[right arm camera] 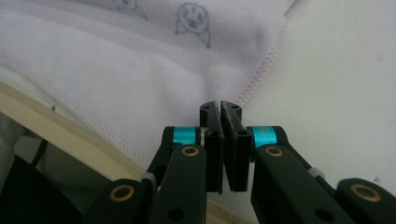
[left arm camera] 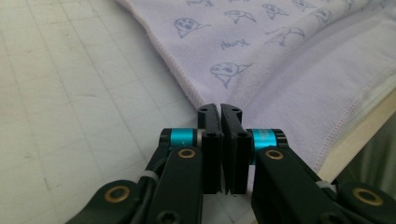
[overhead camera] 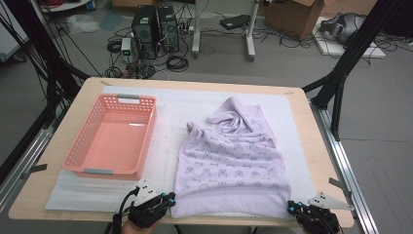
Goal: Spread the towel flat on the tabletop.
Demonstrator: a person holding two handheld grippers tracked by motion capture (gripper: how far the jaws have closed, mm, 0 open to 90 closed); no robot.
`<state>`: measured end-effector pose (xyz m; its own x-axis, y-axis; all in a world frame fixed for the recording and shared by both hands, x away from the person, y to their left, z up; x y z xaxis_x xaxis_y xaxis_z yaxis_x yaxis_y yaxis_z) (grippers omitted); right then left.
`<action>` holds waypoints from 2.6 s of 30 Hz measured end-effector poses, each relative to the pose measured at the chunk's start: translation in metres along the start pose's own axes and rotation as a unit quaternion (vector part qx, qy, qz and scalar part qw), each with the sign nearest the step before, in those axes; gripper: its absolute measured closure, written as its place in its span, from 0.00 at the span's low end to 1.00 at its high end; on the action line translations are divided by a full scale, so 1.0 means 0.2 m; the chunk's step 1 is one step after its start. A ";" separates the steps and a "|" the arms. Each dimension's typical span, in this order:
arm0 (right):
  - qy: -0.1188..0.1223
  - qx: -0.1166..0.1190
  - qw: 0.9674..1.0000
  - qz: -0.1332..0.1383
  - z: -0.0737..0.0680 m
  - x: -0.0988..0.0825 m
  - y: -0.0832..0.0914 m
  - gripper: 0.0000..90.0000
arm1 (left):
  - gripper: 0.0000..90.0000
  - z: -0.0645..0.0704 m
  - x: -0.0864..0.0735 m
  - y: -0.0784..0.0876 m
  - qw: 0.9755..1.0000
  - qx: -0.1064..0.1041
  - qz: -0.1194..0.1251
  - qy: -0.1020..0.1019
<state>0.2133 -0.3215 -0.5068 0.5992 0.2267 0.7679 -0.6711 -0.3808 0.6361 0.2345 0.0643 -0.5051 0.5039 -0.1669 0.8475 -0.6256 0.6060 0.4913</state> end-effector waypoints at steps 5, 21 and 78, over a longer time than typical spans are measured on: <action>0.011 0.004 1.000 -0.014 0.00 0.01 0.00 0.97 | 0.98 -0.02 0.00 0.01 1.000 0.008 -0.002 -0.002; -0.004 0.043 0.999 -0.010 -0.02 -0.06 0.08 0.98 | 0.98 0.04 -0.05 0.18 1.000 -0.003 -0.007 0.013; 0.004 0.021 1.000 -0.002 0.01 0.03 -0.02 0.97 | 0.98 -0.01 0.04 -0.05 1.000 0.021 -0.020 -0.010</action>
<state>0.2196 -0.3198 -0.5051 0.5990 0.2349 0.7655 -0.6490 -0.4175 0.6359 0.2462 0.0582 -0.5048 0.5172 -0.2074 0.8303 -0.6290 0.5658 0.5332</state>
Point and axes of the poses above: each handheld gripper's, and its own axes: y roughly backward along the jaws, x roughly out of its top, z roughly to its right, the point moved 9 cm from there along -y, roughly forward along the jaws, and after that the axes turned 4 degrees about z, right-handed, at the moved point
